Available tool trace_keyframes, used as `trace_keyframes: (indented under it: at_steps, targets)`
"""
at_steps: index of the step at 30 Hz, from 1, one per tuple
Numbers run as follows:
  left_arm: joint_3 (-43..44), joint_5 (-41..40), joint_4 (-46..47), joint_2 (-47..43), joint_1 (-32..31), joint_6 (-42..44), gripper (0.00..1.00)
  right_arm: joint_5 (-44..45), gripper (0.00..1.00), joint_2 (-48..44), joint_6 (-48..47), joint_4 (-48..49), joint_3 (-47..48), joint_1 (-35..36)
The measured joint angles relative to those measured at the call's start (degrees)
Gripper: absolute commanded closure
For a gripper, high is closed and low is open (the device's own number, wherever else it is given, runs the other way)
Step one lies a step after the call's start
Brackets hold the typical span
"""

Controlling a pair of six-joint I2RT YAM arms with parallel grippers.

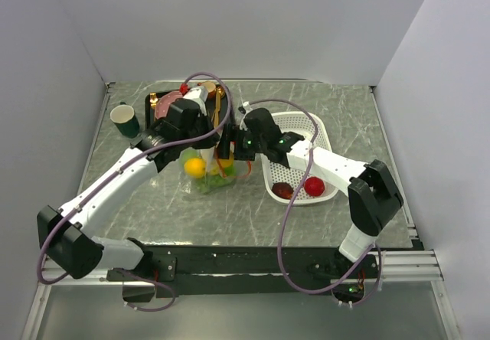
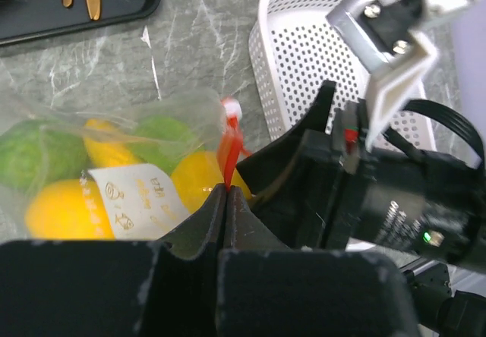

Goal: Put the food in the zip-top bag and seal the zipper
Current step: Place the fake fruit in the zipper food storage bag, then pick up the fake fruit from the bin.

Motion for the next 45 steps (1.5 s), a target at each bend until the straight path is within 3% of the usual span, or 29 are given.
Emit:
trace_keyframes:
  at_steps: [5, 13, 21, 23, 29, 34, 45]
  targets:
    - [-0.2, -0.6, -0.4, -3.2, -0.3, -0.1, 0.99, -0.4, 0.07, 0.0, 0.2, 1.1, -0.6, 0.0]
    - [-0.7, -1.1, -0.4, -5.4, -0.4, -0.2, 0.99, -0.5, 0.05, -0.8, 0.2, 1.8, -1.3, 0.0]
    - [-1.1, -3.4, -0.7, -5.4, -0.5, -1.1, 0.99, 9.3, 0.05, -10.4, -1.6, -2.2, -3.3, -0.2]
    - [-1.2, -4.7, -0.8, -5.6, -0.5, -2.2, 0.97, 12.7, 0.01, -13.7, -2.1, -3.5, -3.6, -0.5]
    - [-5.4, -8.2, 0.6, -12.2, -0.5, -3.0, 0.99, 21.2, 0.0, -23.3, -2.6, -6.2, -9.2, -6.3]
    - [-3.0, -8.0, 1.0, -9.6, -0.5, -3.0, 0.99, 23.5, 0.0, -24.0, -3.4, -12.0, -13.3, -13.6]
    - [-2.9, -3.3, 1.8, -4.0, -0.5, -3.0, 0.99, 18.2, 0.02, -21.2, -5.5, -19.8, -22.1, -14.1]
